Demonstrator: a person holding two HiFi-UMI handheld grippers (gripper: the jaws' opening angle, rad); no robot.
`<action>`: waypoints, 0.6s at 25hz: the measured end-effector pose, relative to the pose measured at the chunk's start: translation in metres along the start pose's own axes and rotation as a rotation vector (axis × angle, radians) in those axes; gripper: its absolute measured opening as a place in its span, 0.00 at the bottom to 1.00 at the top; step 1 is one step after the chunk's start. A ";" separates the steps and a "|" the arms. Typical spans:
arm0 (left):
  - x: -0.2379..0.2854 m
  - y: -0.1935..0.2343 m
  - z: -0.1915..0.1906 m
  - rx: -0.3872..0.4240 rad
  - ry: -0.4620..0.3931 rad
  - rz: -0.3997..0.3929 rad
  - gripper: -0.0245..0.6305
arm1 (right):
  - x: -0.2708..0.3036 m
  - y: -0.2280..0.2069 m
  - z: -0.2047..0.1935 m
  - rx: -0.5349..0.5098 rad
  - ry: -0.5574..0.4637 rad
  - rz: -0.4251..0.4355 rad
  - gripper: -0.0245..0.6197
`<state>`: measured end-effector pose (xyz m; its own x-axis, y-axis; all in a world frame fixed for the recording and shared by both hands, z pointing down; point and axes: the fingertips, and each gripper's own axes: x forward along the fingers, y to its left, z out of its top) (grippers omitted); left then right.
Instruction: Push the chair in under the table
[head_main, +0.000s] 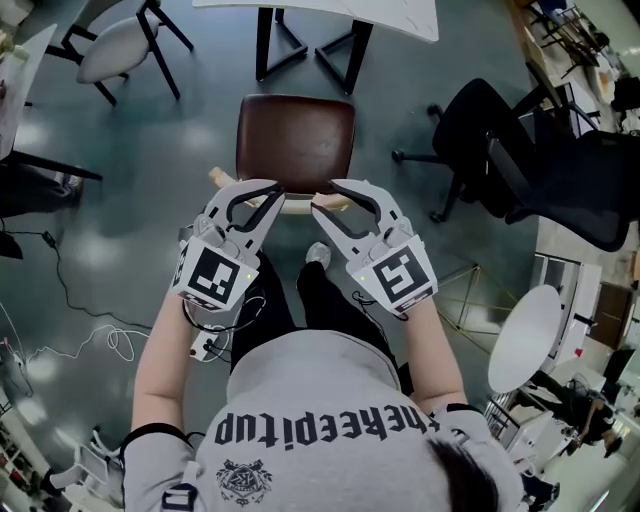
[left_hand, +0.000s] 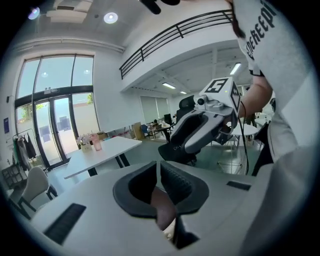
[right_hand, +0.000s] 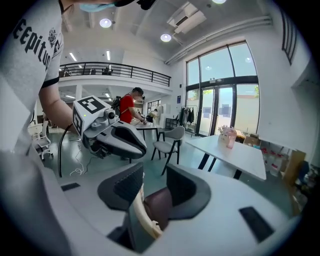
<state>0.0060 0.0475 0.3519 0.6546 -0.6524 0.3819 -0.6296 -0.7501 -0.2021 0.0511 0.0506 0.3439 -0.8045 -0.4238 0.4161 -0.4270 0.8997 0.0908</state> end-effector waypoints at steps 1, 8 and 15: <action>0.002 -0.002 -0.007 0.016 0.017 -0.023 0.09 | 0.004 0.001 -0.005 0.005 0.015 -0.005 0.28; 0.013 -0.014 -0.055 0.158 0.137 -0.174 0.23 | 0.030 0.016 -0.040 -0.025 0.138 0.006 0.31; 0.021 -0.023 -0.109 0.296 0.271 -0.282 0.28 | 0.047 0.026 -0.076 -0.100 0.282 0.029 0.34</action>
<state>-0.0114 0.0632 0.4623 0.6252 -0.3971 0.6719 -0.2719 -0.9178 -0.2893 0.0331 0.0622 0.4344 -0.6634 -0.3648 0.6533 -0.3516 0.9227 0.1582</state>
